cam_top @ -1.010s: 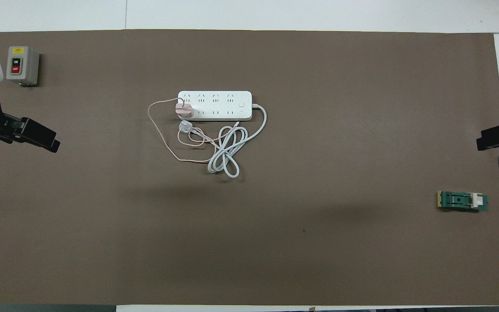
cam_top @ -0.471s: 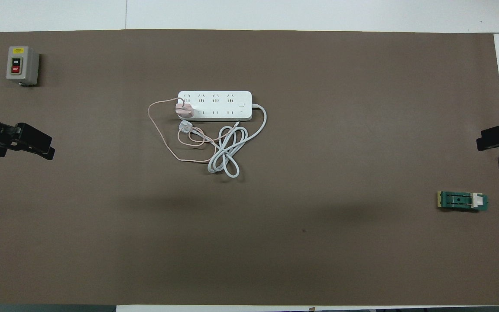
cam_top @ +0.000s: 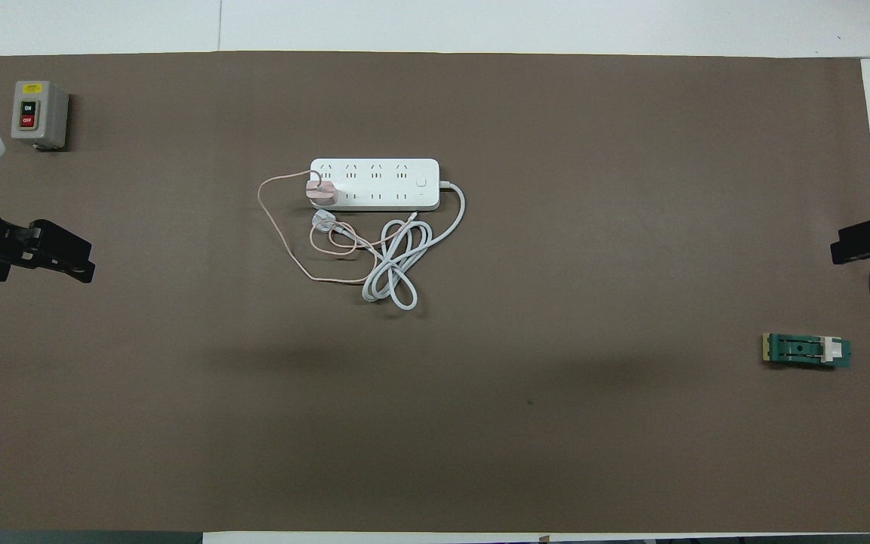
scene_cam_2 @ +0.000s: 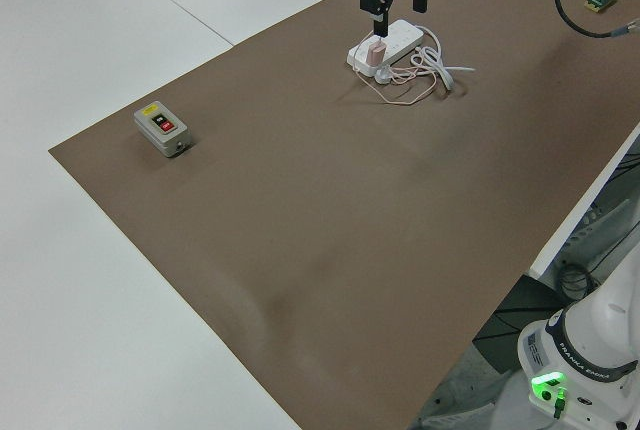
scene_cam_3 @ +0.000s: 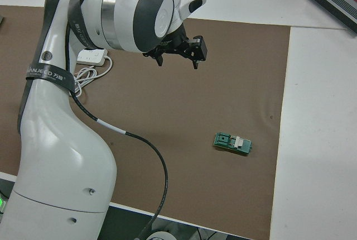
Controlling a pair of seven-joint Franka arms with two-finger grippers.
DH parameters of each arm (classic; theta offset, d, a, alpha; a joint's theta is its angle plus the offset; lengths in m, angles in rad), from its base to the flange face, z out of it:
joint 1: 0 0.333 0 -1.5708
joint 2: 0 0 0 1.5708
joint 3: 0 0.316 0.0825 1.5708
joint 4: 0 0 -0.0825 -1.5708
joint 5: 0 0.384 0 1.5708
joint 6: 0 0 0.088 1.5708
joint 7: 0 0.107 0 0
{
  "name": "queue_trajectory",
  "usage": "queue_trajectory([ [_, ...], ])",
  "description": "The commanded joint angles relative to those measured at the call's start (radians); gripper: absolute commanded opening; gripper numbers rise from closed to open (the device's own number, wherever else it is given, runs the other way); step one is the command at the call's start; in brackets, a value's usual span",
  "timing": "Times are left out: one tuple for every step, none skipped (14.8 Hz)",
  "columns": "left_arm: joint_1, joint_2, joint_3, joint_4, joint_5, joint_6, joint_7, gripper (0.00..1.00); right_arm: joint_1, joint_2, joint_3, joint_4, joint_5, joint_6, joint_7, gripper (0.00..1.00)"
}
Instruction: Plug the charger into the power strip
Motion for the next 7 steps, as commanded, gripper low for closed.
queue_trajectory([
  [-0.044,-0.06,0.045,-0.073,0.009,0.06,-0.014,1.0,-0.007,-0.008,0.007,-0.004,-0.008,-0.017,0.006,1.0],
  [-0.049,-0.052,0.046,-0.059,0.006,0.06,-0.014,1.0,-0.007,-0.008,0.007,-0.004,-0.008,-0.017,0.005,1.0],
  [-0.059,-0.049,0.06,-0.051,0.006,0.06,-0.014,1.0,-0.007,-0.008,0.007,-0.004,-0.008,-0.017,0.005,1.0],
  [-0.065,-0.053,0.086,-0.054,0.006,0.068,-0.011,1.0,-0.008,-0.008,0.007,-0.004,-0.008,-0.017,0.005,1.0],
  [-0.065,-0.053,0.095,-0.057,0.004,0.076,-0.008,1.0,-0.007,-0.008,0.007,-0.004,-0.008,-0.017,0.005,1.0],
  [-0.065,-0.05,0.097,-0.053,0.003,0.076,-0.006,1.0,-0.007,-0.008,0.007,-0.004,-0.008,-0.017,0.005,1.0],
  [-0.068,-0.049,0.1,-0.051,0.003,0.077,-0.006,1.0,-0.007,-0.008,0.007,-0.004,-0.008,-0.017,0.005,1.0],
])
